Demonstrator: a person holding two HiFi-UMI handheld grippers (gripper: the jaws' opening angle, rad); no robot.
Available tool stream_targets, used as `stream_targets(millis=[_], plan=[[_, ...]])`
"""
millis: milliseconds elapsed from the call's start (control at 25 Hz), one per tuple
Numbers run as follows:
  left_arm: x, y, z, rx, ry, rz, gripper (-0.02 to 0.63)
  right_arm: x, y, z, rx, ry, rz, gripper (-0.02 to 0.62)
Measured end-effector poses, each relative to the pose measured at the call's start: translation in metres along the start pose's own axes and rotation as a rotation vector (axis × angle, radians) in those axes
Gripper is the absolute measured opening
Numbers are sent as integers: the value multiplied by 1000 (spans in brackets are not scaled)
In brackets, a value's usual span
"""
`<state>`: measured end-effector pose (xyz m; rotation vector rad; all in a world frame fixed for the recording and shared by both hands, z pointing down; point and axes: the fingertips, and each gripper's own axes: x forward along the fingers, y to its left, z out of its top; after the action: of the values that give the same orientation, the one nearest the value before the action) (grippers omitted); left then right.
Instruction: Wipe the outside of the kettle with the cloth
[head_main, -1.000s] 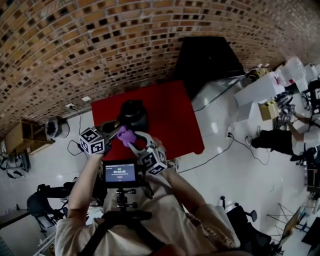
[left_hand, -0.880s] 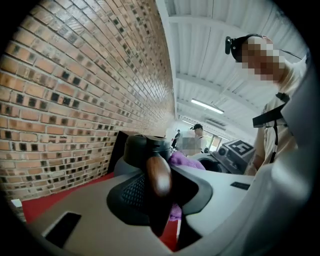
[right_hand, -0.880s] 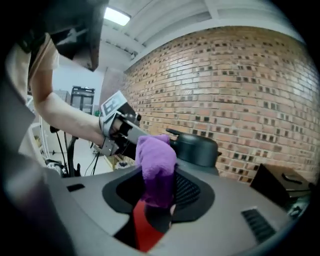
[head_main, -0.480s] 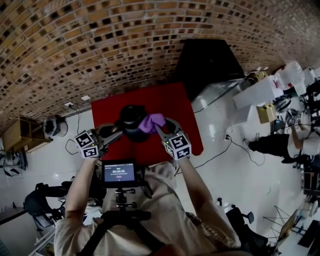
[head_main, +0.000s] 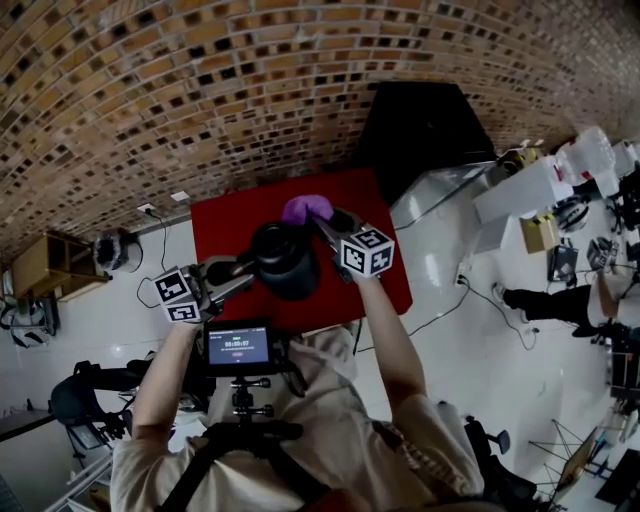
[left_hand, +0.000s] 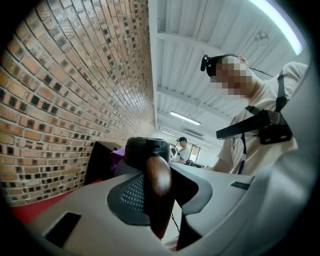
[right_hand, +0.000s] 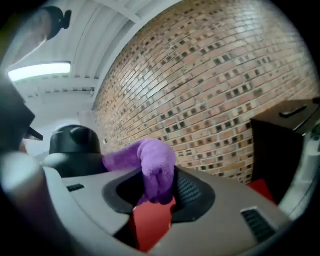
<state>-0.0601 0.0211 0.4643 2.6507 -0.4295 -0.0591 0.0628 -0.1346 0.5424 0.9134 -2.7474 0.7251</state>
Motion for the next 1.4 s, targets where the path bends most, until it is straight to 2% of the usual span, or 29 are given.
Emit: stream_targets(millis=[80, 120, 200, 320, 400, 520, 640, 880, 1120, 1240, 1400], plan=[[0, 11, 0, -7, 13, 67, 95, -41, -7, 11, -18, -63, -114, 167], [-1, 18, 1, -6, 21, 106, 95, -61, 1, 15, -33, -92, -143, 167], [-5, 34, 0, 5, 40, 181, 97, -89, 34, 17, -91, -118, -146, 167], [-9, 55, -3, 13, 58, 268, 98, -85, 104, -3, -175, -78, -49, 167], [-9, 65, -5, 2, 52, 303, 97, -58, 150, -32, -201, 10, 43, 169], [-4, 70, -4, -12, 39, 324, 98, -12, 189, -76, -161, 150, 112, 169], [-1, 64, -3, -6, 37, 315, 97, 6, 179, -89, -65, 184, 74, 169], [-13, 49, -3, 10, 26, 275, 98, -35, 130, -81, 21, 152, -16, 167], [-24, 26, 2, 27, -4, 144, 100, -45, 54, -53, 43, 80, -114, 167], [-27, 12, 7, 34, -24, 70, 98, -29, 38, -34, 49, 53, -65, 167], [-28, -3, 12, 44, -45, -4, 97, 9, 38, -23, 115, 96, 114, 164]])
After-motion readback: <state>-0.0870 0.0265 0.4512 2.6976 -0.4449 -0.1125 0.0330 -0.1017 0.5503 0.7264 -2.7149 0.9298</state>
